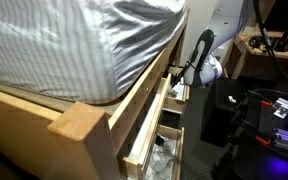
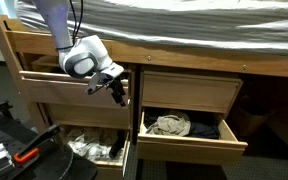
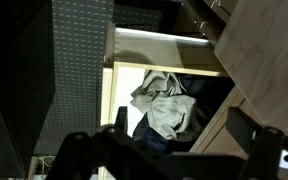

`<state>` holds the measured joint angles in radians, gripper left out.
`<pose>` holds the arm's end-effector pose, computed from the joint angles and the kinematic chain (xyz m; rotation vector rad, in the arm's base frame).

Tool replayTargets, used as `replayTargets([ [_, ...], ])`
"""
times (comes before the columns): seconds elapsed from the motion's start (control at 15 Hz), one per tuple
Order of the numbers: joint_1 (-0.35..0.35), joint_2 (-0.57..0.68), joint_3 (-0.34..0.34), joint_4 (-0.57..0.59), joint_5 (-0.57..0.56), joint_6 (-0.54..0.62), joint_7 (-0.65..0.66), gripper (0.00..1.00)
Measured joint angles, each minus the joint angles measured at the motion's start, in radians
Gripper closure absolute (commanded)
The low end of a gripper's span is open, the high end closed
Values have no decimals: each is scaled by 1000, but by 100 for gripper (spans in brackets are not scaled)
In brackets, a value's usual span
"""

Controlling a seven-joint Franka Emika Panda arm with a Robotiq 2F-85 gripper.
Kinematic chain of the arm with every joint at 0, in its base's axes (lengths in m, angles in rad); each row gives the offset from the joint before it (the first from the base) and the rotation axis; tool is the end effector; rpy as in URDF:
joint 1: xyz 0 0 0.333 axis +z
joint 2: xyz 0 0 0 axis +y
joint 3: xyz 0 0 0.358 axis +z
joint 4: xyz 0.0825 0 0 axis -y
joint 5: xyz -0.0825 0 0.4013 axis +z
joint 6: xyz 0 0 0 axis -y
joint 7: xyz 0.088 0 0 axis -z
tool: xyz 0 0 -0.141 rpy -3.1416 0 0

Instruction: Pull out the red shirt from the topmost drawer on the left and put it inside the topmost drawer on the right, close the topmost drawer on the right then close the topmost drawer on the left

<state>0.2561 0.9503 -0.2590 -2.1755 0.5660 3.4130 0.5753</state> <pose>0.5507 -0.0832 -0.0062 2.5721 -1.4261 0.6255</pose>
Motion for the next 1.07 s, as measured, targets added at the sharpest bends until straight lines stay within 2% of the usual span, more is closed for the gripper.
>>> replayTargets([
  [0.07,-14,-2,16,1,-10,9,-9,0],
  [0.13,-51,-6,59,2,-41,61,-26,0],
  [0.2,-78,-10,83,10,-97,72,-24,0],
  [0.4,-122,-27,91,59,-294,63,-8,0],
  [0.47,-149,-32,111,83,-325,61,-30,0],
  [0.67,-293,-36,226,147,-371,50,-143,0],
  [1.07,-269,-27,223,147,-338,47,-157,0],
])
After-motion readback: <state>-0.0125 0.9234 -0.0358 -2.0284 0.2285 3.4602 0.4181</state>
